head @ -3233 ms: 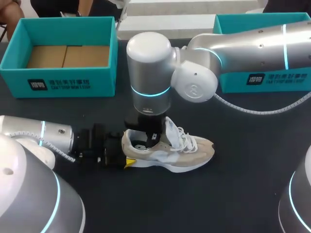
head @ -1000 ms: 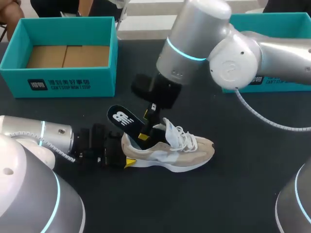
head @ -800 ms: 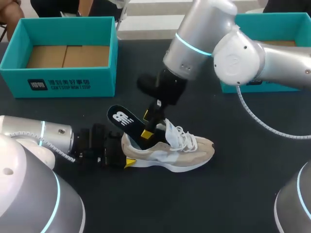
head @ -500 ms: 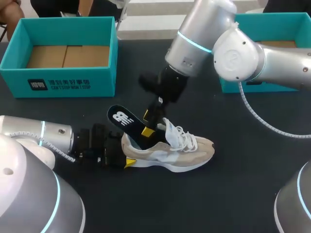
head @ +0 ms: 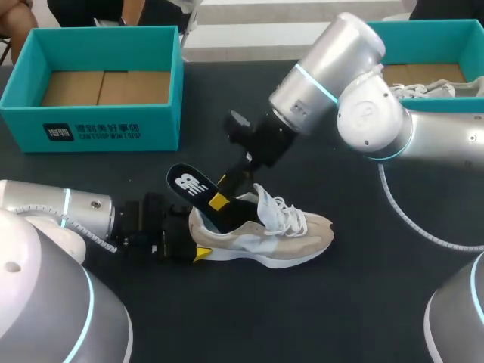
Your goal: Take the shoe out of the shoebox, open the shoe tongue, remove and reinsert the insole, then place the shoe into the shoebox
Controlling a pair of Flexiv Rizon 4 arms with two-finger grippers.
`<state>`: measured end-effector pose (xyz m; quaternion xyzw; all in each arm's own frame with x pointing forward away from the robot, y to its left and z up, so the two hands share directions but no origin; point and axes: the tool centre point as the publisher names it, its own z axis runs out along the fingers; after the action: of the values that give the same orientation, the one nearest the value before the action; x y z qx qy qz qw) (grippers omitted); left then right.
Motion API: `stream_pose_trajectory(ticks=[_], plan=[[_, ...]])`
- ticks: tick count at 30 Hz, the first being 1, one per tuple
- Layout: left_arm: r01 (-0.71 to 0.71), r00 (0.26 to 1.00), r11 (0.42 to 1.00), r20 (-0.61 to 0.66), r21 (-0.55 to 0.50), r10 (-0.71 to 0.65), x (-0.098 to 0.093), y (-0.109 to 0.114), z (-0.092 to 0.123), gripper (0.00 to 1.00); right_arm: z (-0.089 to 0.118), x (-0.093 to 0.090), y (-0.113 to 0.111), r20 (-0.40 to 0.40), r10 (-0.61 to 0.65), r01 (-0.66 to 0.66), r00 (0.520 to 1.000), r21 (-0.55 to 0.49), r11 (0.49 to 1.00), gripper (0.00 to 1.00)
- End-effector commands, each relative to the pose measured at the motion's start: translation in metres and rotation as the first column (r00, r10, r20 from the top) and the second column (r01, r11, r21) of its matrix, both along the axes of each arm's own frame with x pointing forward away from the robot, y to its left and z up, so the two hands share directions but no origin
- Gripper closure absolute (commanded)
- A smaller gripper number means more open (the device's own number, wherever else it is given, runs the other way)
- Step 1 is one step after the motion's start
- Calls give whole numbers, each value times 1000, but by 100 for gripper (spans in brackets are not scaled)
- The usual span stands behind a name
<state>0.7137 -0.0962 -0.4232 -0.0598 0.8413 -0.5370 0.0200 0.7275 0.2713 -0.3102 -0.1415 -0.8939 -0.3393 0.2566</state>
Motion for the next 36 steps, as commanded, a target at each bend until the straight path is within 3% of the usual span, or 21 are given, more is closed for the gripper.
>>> stream_pose_trajectory(ticks=[1,6,22,36], plan=[[0,1000,1000,-1,3,0,-1,-1,-2,100,-3,-2,2,-12,-9,9,1000,29,1000,51],[0,1000,1000,-1,3,0,-1,-1,-2,100,-5,1,6,-27,12,-11,1000,44,999,60],[0,1000,1000,-1,3,0,-1,-1,-2,100,-11,18,18,-38,99,-96,994,80,992,60],[0,1000,1000,-1,3,0,-1,-1,-2,100,-10,18,28,-55,187,-178,981,133,975,67]])
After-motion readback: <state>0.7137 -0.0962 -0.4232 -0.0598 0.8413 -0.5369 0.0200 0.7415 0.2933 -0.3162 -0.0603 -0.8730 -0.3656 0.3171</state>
